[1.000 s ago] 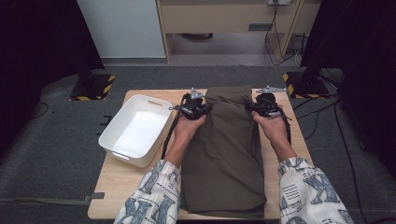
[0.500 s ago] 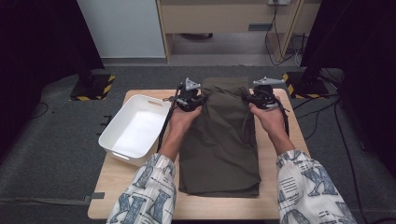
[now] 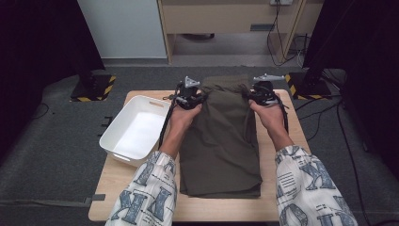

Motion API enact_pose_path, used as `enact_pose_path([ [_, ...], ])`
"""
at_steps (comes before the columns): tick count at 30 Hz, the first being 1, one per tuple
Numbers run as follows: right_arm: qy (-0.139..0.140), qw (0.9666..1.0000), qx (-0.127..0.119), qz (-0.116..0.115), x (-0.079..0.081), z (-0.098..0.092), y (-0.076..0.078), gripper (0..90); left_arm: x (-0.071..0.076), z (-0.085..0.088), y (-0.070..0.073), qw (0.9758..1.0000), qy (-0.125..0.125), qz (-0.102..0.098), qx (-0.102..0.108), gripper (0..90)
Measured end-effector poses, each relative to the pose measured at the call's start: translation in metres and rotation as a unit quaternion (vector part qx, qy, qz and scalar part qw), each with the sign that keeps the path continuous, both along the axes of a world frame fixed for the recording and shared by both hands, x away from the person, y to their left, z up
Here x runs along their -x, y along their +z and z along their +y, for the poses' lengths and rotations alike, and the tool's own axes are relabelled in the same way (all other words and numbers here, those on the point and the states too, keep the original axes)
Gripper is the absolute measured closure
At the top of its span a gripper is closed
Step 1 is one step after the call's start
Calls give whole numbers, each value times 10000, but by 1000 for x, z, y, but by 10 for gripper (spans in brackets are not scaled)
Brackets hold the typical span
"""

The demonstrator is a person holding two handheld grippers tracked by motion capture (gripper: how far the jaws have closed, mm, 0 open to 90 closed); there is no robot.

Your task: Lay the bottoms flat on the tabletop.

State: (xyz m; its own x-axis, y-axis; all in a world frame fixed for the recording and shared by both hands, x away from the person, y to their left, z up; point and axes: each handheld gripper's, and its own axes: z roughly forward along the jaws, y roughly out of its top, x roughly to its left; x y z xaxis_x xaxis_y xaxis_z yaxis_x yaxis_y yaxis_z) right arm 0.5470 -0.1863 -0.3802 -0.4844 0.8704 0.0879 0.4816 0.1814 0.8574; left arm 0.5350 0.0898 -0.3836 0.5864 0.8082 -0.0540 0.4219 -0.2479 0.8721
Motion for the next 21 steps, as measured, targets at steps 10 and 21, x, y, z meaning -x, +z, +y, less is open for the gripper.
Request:
enact_pose_path([
  [10,274,9996,-37,-17,34,-1,-22,879,39,5,-17,9998,-107,-29,-136,836],
  [21,563,9984,16,-47,75,4,-46,878,82,18,-47,9998,-209,10,-48,830],
])
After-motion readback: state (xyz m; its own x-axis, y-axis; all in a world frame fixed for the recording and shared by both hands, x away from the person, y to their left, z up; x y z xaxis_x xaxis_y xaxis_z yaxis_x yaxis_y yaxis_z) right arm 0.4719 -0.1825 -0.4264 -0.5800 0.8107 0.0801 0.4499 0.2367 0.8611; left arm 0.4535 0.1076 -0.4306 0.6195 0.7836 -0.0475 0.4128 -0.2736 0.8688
